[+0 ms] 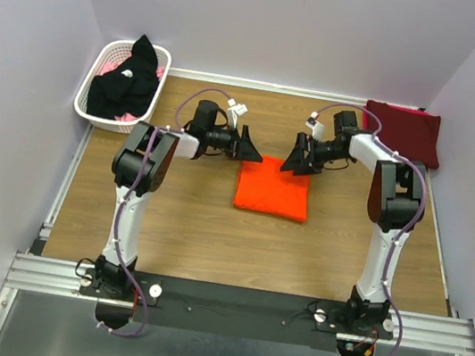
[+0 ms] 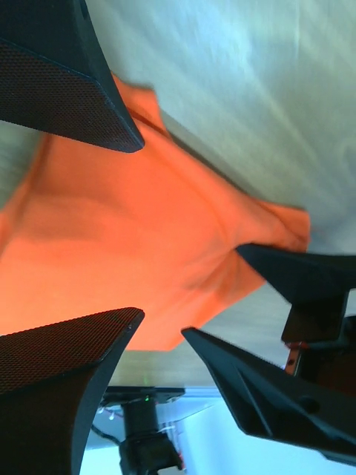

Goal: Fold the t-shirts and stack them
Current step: Smooth out wrinkles on the folded tshirt

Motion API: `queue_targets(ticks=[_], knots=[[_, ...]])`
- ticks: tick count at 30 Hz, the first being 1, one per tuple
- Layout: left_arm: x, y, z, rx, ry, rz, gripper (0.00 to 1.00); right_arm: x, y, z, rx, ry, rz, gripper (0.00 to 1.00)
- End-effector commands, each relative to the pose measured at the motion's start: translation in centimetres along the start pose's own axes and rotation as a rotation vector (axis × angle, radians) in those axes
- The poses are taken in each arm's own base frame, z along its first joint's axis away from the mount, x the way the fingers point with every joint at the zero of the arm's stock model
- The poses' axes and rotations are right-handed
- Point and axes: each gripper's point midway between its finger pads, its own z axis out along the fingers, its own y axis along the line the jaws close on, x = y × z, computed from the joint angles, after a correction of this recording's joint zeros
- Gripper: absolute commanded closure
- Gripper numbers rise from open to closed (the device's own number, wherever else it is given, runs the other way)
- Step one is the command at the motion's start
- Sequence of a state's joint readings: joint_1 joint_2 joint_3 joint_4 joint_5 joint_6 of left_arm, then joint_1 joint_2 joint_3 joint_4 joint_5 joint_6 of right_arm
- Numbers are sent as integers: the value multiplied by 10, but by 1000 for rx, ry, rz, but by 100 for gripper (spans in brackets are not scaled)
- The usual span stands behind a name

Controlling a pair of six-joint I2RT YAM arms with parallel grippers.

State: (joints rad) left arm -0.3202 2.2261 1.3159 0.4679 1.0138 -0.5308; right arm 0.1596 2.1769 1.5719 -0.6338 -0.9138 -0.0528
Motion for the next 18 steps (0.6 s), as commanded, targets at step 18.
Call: queue_targets(ticks=[18], knots=[[4,-110,0,34,-48,-198,6,-2,67,-17,-134,-137,396,0]])
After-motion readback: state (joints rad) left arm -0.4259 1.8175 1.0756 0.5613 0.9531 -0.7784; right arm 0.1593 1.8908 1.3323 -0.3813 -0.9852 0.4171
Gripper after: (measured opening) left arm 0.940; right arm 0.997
